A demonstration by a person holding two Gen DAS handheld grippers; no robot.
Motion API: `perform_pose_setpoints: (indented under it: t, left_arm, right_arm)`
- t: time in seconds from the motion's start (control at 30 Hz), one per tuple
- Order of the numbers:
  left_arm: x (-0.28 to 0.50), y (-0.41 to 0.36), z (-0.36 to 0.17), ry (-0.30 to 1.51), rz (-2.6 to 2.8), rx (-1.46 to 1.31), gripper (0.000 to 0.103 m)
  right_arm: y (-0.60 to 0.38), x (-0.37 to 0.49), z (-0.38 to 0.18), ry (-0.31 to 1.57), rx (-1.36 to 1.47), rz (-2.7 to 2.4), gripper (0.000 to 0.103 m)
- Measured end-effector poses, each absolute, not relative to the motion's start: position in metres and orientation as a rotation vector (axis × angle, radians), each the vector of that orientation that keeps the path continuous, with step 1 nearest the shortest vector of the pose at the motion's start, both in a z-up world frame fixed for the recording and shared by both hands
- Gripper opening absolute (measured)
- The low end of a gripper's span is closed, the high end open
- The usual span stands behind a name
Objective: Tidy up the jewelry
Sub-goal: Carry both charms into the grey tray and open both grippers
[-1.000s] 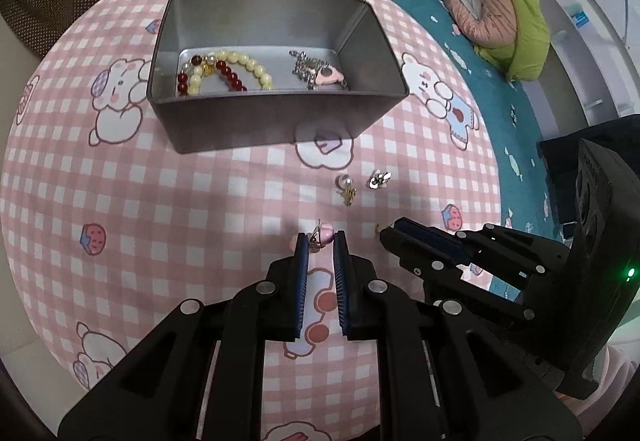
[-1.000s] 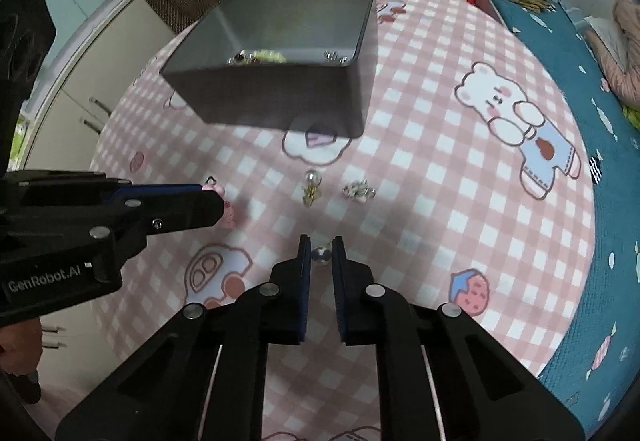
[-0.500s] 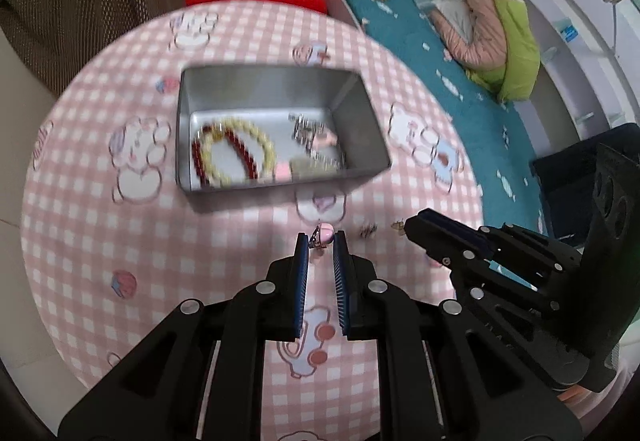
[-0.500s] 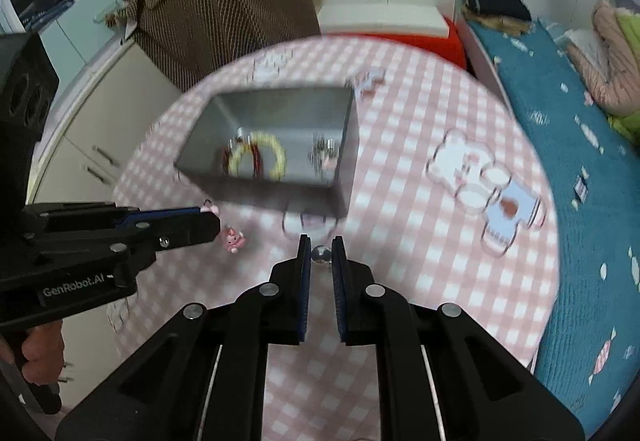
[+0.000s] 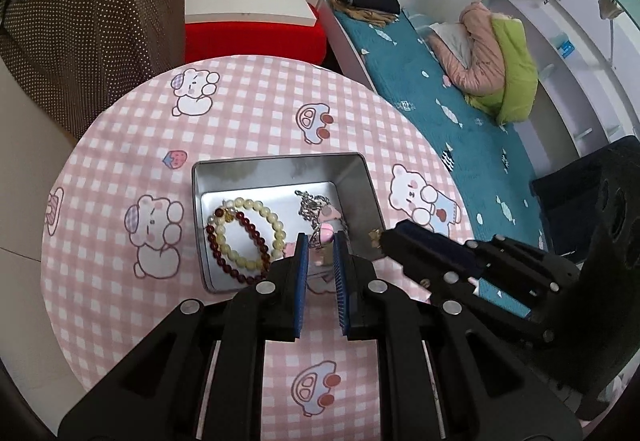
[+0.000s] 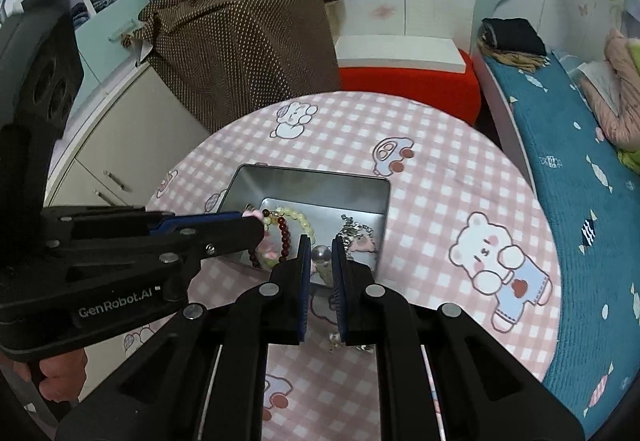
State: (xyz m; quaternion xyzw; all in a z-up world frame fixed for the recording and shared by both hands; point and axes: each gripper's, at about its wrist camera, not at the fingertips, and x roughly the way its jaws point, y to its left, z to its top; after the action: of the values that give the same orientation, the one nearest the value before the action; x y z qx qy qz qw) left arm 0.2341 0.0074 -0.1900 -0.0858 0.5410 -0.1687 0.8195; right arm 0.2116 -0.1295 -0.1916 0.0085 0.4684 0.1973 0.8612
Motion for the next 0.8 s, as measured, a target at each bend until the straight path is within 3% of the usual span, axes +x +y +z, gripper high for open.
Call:
perform_pose_setpoints:
  t: [0.33,0.37,0.4,0.47,0.8]
  left_arm:
    - [0.251,0.012,-0.205,1.190,-0.352,-0.196,0.012]
    - [0.252,0.012,-0.206,1.192,-0.352,-0.198,0.012]
    - [0.253,0.011,-0.207,1.193,-0.353,-0.199,0.012]
    - [0.255,0.009,-0.208,1.195,-0.357,-0.201,0.012]
    - [0.264,-0.007,-0.210,1.203,-0.399,-0.192,0.012]
  right_arm:
    - [-0.125,0.224,-0.207,1.030,0.020,0.418,0.013]
    - [-0.125,0.223,-0.205,1.017,0.006,0.415,0.019]
    - [-0.126,0.223,-0.205,1.015,-0.005,0.407,0.033]
    - [-0.131,0.224,-0.206,1.015,-0.008,0.369,0.040]
    - [-0.167,0.219,-0.211,1.046,0.048,0.248,0.045]
